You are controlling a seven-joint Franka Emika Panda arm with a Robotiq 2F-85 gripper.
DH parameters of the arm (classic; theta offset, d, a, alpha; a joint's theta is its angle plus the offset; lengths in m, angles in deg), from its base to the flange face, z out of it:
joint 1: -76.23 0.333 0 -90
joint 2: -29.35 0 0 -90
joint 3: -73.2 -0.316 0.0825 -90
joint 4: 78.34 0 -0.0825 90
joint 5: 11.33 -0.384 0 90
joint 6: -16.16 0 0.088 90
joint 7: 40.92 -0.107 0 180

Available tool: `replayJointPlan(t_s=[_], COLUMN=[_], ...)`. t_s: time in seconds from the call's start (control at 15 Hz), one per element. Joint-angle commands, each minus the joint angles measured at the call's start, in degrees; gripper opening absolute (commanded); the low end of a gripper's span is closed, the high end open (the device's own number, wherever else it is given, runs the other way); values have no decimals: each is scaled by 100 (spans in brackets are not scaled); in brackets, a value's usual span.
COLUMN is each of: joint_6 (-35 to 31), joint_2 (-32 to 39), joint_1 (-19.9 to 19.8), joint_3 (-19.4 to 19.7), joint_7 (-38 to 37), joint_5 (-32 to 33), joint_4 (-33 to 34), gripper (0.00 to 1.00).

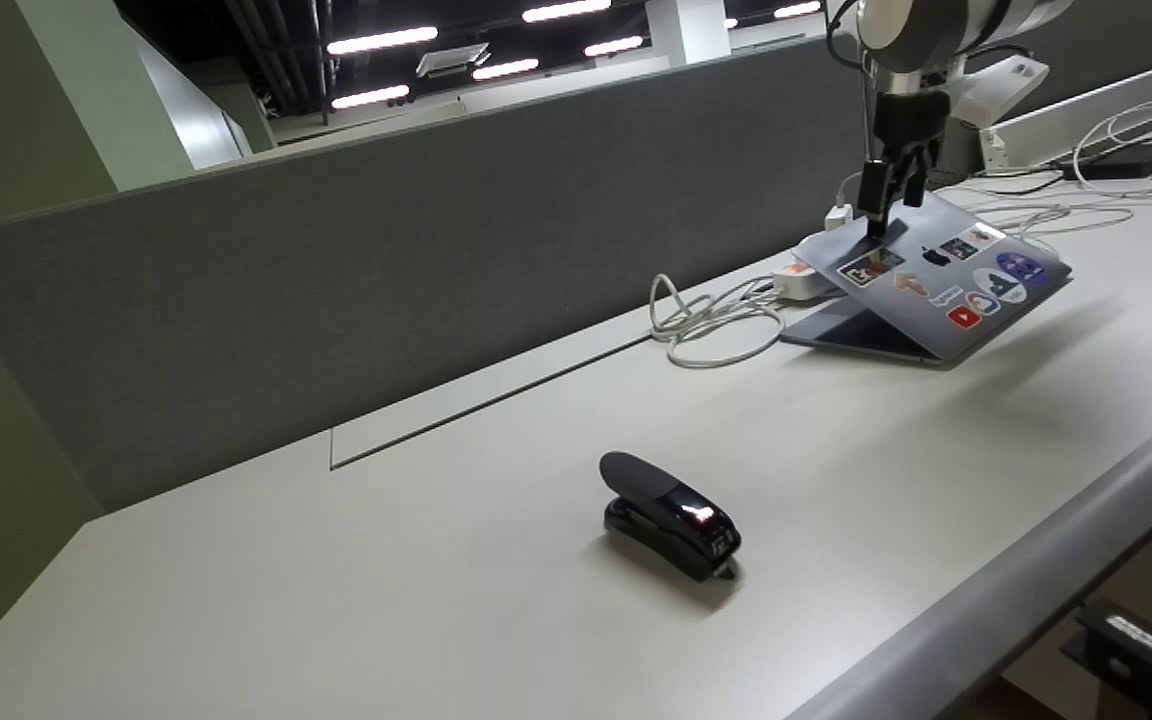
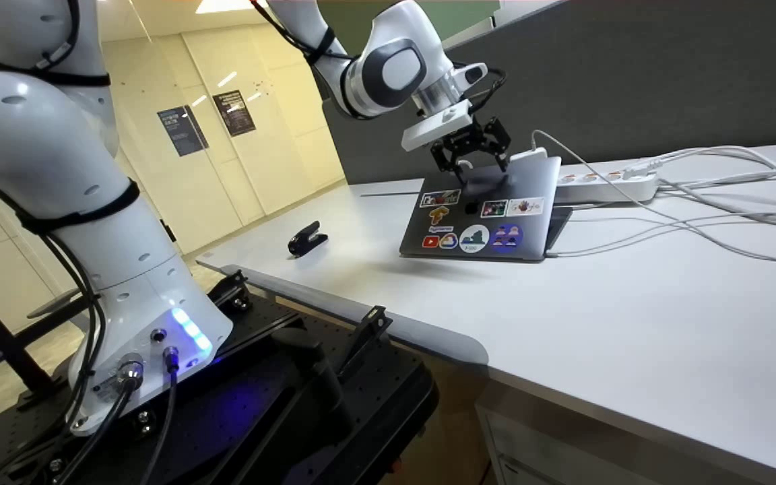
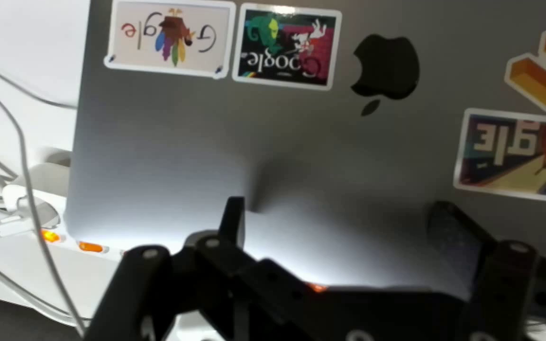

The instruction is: Fold the laptop

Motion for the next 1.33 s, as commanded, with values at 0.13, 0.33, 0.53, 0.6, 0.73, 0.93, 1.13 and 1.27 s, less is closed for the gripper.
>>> replayJointPlan(t_s=[0.13,0.33,0.53,0.6,0.73,0.93,1.13,1.27], joint_6=[135,433,754,841,1005,1266,1582,1730], joint_2=[779,1172,1481,1569,1737,1963,2165,2254], joint_1=[-995,-1313,-1457,-1474,-1443,-1325,-1107,-1028], joint_3=[-951,-1159,-1207,-1202,-1146,-1057,-901,-851], joint_7=[560,727,846,875,889,859,678,659], joint_5=[-121,-135,-187,-199,-205,-203,-268,-363], joint_4=[785,1205,1559,1667,1878,2175,2472,2633], gripper=[100,100,100,100,100,100,100,100])
